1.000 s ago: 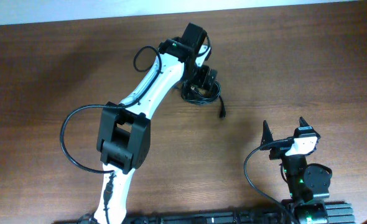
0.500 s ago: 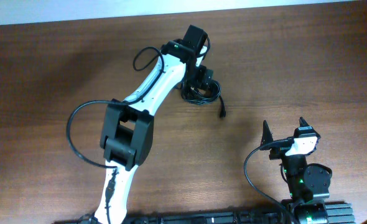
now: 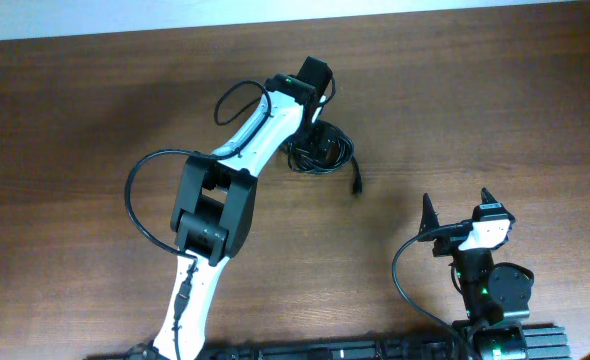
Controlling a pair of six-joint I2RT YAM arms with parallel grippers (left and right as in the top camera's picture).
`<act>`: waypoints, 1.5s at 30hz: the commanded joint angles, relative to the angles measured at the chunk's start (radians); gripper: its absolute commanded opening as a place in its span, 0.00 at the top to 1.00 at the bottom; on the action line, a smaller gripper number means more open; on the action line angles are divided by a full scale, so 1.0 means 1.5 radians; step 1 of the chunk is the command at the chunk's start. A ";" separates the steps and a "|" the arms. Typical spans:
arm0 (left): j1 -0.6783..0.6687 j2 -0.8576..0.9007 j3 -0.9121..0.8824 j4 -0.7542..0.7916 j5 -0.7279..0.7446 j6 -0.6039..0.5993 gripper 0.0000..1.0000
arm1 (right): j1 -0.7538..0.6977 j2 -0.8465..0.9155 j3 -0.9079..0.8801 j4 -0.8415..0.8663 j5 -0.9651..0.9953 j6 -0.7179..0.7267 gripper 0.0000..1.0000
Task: Untangle cables
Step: 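Grasp the cable coil with the left gripper and lift it up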
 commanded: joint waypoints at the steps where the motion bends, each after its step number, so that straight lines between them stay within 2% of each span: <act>1: -0.001 0.017 0.004 0.011 -0.015 0.000 0.30 | 0.004 -0.001 -0.003 -0.005 0.013 0.003 0.01; 2: -0.001 0.017 0.004 0.015 -0.015 0.000 0.39 | 0.004 -0.001 -0.003 -0.004 0.013 0.003 0.01; 4: -0.002 0.017 0.004 0.022 -0.015 0.000 0.66 | 0.004 -0.001 -0.003 -0.004 0.013 0.003 0.01; 7: -0.002 0.017 0.004 0.024 -0.015 0.000 0.99 | 0.004 -0.001 -0.003 -0.004 0.013 0.003 0.01; 19: -0.002 0.006 0.010 0.005 -0.014 0.002 1.00 | 0.004 -0.001 -0.003 -0.005 0.013 0.003 0.01; 21: -0.003 -0.007 0.018 -0.002 0.002 0.049 1.00 | 0.004 -0.001 -0.003 -0.004 0.013 0.003 0.01; 23: -0.007 -0.036 0.020 -0.002 0.045 0.142 1.00 | 0.004 -0.001 -0.003 -0.004 0.013 0.003 0.01; 32: -0.041 -0.174 0.020 -0.003 0.061 0.338 1.00 | 0.004 -0.001 -0.003 -0.004 0.013 0.003 0.01; 36: -0.056 -0.233 0.020 -0.001 0.061 0.344 1.00 | 0.004 -0.001 -0.003 -0.004 0.013 0.003 0.01; 45: -0.082 -0.303 0.020 -0.022 0.061 0.429 1.00 | 0.004 -0.001 -0.003 -0.004 0.013 0.003 0.01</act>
